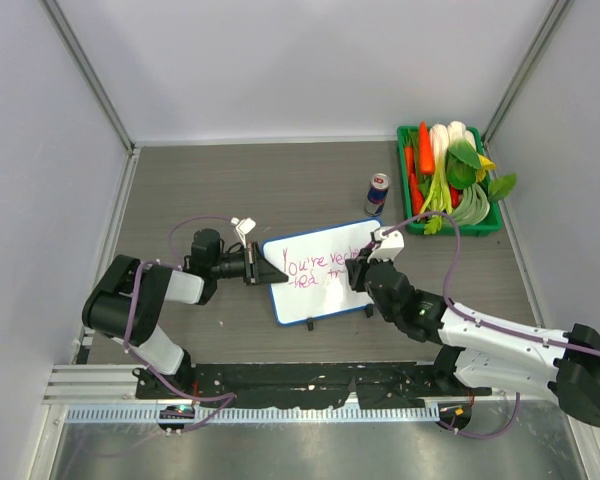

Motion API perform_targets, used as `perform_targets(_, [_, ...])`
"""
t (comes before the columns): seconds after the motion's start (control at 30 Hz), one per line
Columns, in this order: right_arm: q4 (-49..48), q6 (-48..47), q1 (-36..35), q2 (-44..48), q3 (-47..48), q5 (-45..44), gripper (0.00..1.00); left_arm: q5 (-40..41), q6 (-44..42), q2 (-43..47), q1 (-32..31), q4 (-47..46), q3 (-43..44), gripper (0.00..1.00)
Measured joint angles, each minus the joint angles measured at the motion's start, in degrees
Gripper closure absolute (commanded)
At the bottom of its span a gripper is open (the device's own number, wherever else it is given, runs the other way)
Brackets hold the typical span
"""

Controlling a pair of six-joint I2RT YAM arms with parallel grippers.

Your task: Write a sentence on the whiteboard

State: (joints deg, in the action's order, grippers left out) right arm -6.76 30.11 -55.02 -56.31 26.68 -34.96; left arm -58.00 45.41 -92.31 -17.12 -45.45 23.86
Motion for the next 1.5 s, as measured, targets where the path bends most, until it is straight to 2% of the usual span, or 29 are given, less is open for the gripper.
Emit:
perform_targets(0.23, [1.75,-0.07,0.11,2.71,0.02,-0.46,0.99,-0.11,0.50,-0.11,0.00,-0.02,-0.02,1.00])
perform_targets(1.5, [0.35,-0.20,0.13,0.74,-0.24,-0.50,0.99,-0.11,0.66,-0.13,0.00,-0.15,-0.09,1.00])
